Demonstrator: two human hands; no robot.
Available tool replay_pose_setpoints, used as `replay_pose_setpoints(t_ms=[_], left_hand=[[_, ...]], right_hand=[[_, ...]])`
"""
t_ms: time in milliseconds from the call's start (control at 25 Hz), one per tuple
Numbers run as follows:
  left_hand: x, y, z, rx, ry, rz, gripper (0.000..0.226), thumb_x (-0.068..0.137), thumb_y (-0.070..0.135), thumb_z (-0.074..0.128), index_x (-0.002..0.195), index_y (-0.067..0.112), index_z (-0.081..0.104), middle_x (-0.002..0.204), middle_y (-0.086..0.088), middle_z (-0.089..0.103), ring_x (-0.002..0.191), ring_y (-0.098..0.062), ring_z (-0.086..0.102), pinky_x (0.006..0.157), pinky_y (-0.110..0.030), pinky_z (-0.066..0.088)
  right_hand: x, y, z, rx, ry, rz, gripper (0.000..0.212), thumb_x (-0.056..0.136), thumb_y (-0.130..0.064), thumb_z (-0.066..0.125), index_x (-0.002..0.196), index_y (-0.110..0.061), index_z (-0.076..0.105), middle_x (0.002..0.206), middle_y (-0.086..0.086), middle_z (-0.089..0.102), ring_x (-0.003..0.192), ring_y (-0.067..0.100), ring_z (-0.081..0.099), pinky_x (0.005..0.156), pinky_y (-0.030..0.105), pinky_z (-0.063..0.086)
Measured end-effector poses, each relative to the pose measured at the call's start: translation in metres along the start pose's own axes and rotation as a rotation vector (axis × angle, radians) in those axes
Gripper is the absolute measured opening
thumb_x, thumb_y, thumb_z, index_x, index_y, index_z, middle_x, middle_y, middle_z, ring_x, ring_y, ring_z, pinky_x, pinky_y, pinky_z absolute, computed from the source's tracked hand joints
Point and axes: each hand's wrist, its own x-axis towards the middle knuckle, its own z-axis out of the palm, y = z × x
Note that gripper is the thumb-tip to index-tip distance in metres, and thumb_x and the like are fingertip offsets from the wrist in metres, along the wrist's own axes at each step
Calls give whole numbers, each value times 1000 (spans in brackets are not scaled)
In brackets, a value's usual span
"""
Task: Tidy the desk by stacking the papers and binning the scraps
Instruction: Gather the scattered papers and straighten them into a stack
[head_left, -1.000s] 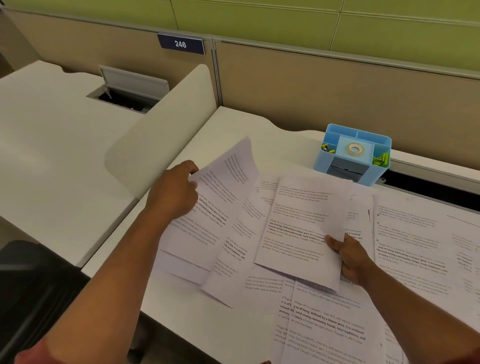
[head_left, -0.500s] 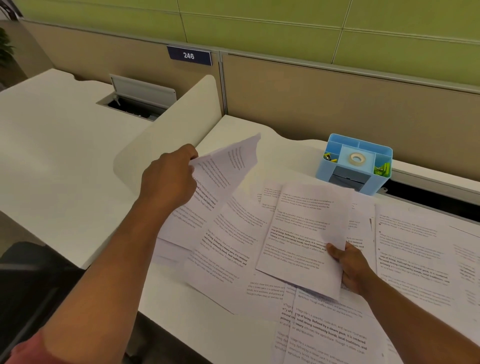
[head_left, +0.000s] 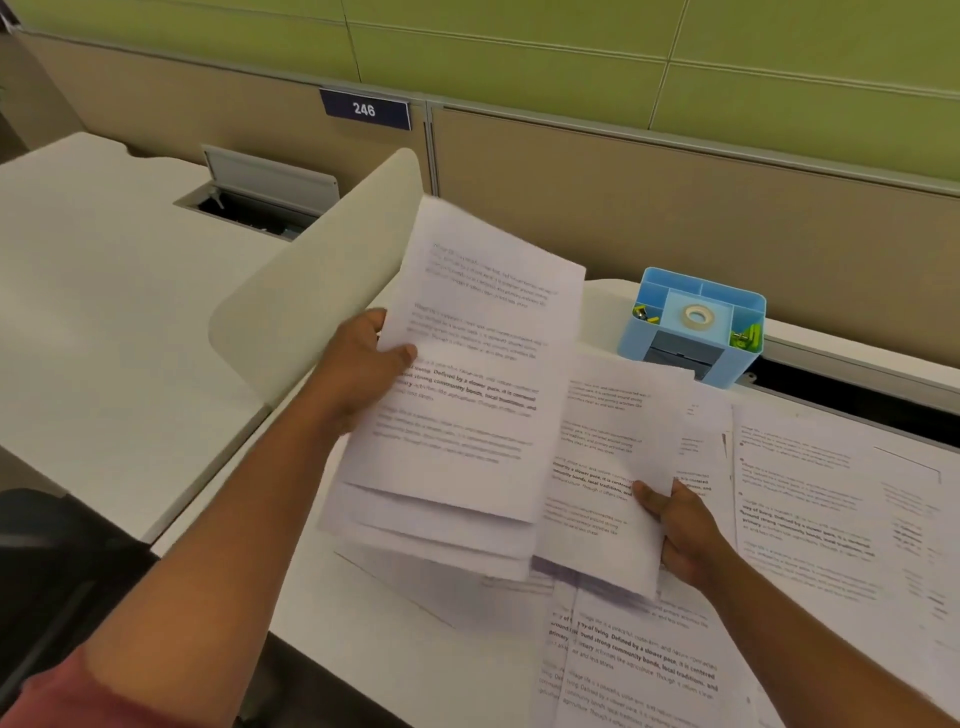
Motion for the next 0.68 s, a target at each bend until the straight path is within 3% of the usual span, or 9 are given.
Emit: replay_pose_setpoints(t_ms=[120, 320, 360, 480, 680], left_hand=[[-1, -31, 29, -172, -109, -188, 24, 97, 1, 63, 118, 11, 64, 114, -10, 74, 93, -24, 74, 84, -43, 60], [-5, -67, 63, -191, -107, -313, 25, 96, 8, 67, 119, 14, 62, 113, -6, 74, 98, -27, 74, 88, -49, 60], [-5, -68, 78, -209, -154, -317, 26, 95, 8, 68, 120, 14, 62, 114, -6, 74, 99, -28, 73, 90, -51, 59], [-10, -71, 110, -240, -262, -334, 30, 95, 7, 68, 124, 12, 60, 118, -7, 73, 103, -27, 72, 92, -50, 58], [-26, -77, 136, -382, -389, -422, 35, 99, 10, 63, 132, 17, 54, 125, -5, 70, 109, -24, 70, 88, -45, 60]], right_hand=[[-23, -9, 10, 29, -73, -21, 30, 98, -7, 59, 127, -15, 61, 118, 14, 73, 105, 36, 72, 84, 54, 60], [-53, -22, 24, 61, -187, 30, 37, 97, -8, 58, 134, -16, 58, 125, 18, 70, 113, 42, 67, 91, 62, 55], [-67, -26, 16, 106, -145, 1, 35, 99, -10, 56, 134, -16, 58, 126, 17, 69, 113, 41, 67, 91, 62, 55], [-93, -29, 0, 196, -147, -34, 33, 104, -26, 50, 136, -19, 57, 129, 12, 69, 116, 35, 67, 94, 60, 54], [-102, -35, 0, 104, -171, -44, 50, 102, -48, 41, 141, -20, 53, 135, 12, 65, 122, 36, 63, 102, 62, 48]])
